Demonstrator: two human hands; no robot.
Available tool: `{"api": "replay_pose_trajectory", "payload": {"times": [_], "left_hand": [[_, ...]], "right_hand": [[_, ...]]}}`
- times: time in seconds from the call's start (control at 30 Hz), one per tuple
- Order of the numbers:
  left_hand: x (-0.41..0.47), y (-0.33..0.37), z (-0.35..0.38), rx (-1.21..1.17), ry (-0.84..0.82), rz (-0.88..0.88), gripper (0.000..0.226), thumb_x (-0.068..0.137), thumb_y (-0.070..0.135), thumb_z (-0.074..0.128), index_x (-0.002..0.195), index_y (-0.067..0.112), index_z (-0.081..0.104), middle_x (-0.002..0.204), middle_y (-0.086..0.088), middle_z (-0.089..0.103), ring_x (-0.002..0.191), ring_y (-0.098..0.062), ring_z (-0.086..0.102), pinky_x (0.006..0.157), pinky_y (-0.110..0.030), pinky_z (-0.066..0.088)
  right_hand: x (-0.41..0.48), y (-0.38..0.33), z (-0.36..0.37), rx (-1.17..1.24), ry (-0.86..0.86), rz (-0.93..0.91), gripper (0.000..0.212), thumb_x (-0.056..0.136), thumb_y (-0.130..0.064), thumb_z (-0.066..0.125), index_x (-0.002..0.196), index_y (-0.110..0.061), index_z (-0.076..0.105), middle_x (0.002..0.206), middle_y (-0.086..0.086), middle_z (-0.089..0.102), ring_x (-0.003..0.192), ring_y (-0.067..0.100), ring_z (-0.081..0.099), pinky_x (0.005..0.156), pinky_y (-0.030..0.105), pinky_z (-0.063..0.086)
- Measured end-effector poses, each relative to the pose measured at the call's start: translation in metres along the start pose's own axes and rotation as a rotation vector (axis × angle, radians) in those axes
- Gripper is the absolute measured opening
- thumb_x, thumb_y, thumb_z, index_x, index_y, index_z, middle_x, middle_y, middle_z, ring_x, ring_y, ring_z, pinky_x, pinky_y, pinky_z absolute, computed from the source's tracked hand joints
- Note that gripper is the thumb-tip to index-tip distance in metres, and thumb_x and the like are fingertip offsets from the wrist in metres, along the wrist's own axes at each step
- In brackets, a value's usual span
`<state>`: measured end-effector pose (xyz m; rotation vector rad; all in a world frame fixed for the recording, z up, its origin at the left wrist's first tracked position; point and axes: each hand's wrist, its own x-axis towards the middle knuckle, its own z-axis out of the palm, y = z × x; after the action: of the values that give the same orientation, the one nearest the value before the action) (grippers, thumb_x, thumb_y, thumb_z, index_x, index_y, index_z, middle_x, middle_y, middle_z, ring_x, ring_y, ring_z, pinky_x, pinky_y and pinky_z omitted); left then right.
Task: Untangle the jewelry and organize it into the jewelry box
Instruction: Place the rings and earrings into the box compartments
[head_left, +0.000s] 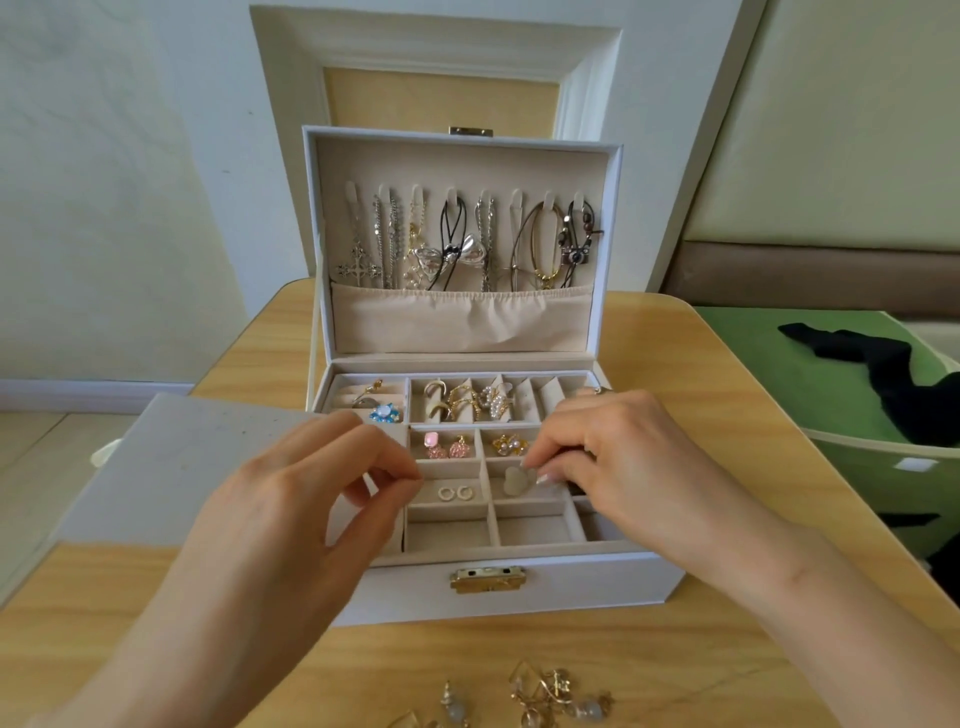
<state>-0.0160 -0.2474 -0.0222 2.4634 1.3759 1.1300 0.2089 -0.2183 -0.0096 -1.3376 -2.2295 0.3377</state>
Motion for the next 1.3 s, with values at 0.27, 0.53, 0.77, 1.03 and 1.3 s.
{"api": "replay_pose_trajectory", "payload": {"times": [0.27, 0.53, 0.77, 1.03, 1.3], "left_hand": [[-0.016, -0.005, 0.007, -0.014, 0.017, -0.054, 0.013, 0.082, 0.040, 0.046, 0.088, 0.036, 0.057, 0.080, 0.020, 0.051, 0.063, 0.008, 0.049, 0.056, 0.000, 0.035], [-0.021, -0.004, 0.007, -0.009, 0.024, -0.034, 0.012, 0.084, 0.040, 0.046, 0.089, 0.035, 0.055, 0.082, 0.021, 0.050, 0.068, 0.002, 0.051, 0.057, -0.016, 0.042], [-0.025, 0.000, 0.001, 0.113, -0.141, 0.163, 0.024, 0.085, 0.047, 0.050, 0.069, 0.028, 0.051, 0.092, 0.015, 0.056, 0.084, -0.013, 0.053, 0.070, -0.031, 0.042], [-0.033, -0.010, 0.004, 0.237, -0.429, 0.290, 0.022, 0.065, 0.047, 0.075, 0.072, 0.033, 0.059, 0.128, 0.004, 0.052, 0.110, -0.019, 0.044, 0.089, -0.029, 0.029], [-0.037, 0.000, 0.016, 0.203, -0.416, 0.318, 0.019, 0.070, 0.040, 0.075, 0.081, 0.031, 0.062, 0.131, 0.002, 0.049, 0.112, -0.020, 0.043, 0.090, -0.028, 0.030]], "right_hand": [[0.000, -0.004, 0.003, -0.212, 0.024, 0.087, 0.010, 0.077, -0.016, 0.075, 0.072, -0.024, 0.071, 0.082, -0.010, 0.054, 0.087, 0.009, 0.044, 0.065, 0.007, 0.029], [-0.004, -0.006, -0.007, -0.105, 0.163, 0.188, 0.016, 0.073, -0.021, 0.078, 0.067, -0.025, 0.063, 0.071, -0.012, 0.054, 0.066, 0.001, 0.048, 0.055, 0.017, 0.034], [-0.040, -0.035, -0.019, 0.241, 0.211, 0.086, 0.010, 0.077, -0.020, 0.075, 0.071, -0.022, 0.068, 0.066, -0.010, 0.060, 0.054, 0.013, 0.044, 0.051, 0.010, 0.034], [-0.074, -0.039, 0.009, 0.060, -0.221, 0.239, 0.007, 0.075, -0.034, 0.075, 0.080, -0.035, 0.070, 0.053, -0.014, 0.055, 0.051, 0.003, 0.048, 0.053, 0.013, 0.035], [-0.075, -0.036, 0.012, -0.109, -0.315, 0.312, 0.008, 0.086, -0.042, 0.063, 0.086, -0.034, 0.064, 0.046, -0.026, 0.052, 0.056, -0.001, 0.053, 0.061, 0.014, 0.042]]}}
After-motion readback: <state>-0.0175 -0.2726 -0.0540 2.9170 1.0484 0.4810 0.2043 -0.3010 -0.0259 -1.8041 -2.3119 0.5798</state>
